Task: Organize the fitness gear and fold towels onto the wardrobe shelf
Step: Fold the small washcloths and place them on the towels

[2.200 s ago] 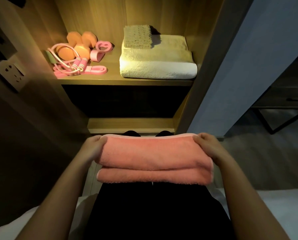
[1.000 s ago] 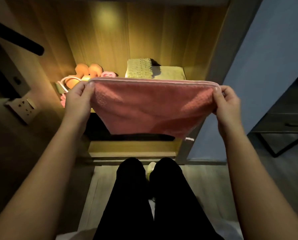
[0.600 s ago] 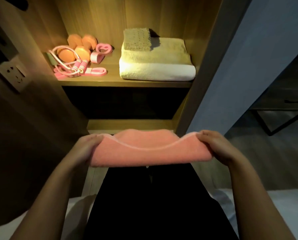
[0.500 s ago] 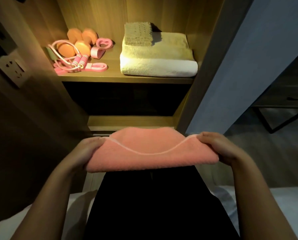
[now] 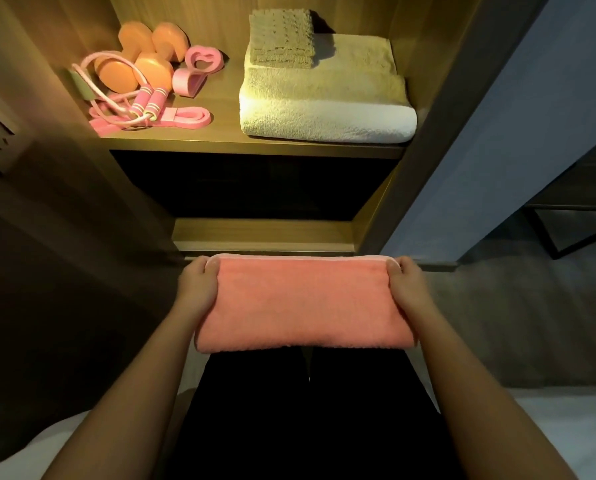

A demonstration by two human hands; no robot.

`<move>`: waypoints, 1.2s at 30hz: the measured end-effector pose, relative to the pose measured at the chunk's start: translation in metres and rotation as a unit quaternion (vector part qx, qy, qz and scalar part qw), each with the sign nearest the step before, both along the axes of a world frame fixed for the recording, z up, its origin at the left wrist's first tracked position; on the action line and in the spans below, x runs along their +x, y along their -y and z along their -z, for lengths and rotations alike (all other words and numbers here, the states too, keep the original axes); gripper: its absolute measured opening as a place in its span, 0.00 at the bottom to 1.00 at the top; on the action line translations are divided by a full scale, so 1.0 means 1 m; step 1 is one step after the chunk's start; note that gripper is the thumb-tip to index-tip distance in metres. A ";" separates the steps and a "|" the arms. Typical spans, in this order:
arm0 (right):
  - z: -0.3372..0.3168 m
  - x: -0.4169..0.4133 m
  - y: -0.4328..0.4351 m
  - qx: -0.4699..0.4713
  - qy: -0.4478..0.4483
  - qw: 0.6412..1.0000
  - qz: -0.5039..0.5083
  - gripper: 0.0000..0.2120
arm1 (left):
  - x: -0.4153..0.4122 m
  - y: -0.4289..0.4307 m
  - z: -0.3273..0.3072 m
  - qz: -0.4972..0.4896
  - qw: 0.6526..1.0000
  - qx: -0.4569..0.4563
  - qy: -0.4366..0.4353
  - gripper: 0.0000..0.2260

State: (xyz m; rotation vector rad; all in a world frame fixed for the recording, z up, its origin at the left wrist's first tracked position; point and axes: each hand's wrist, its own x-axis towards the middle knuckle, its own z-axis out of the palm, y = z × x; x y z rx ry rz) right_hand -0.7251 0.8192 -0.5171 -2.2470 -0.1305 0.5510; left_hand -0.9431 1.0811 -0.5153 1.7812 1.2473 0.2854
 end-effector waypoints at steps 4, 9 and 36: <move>0.017 -0.001 -0.006 -0.023 -0.004 1.000 0.008 0.13 | 0.011 -0.006 0.014 -0.007 1.000 0.016 -0.026 0.15; 0.025 0.003 -0.013 -0.067 -0.099 0.993 -0.008 0.11 | 0.022 -0.003 0.025 -0.005 0.990 -0.074 -0.118 0.17; 0.008 0.022 -0.001 0.100 -0.138 0.980 0.098 0.10 | 0.012 -0.019 -0.010 -0.074 0.980 -0.182 0.026 0.08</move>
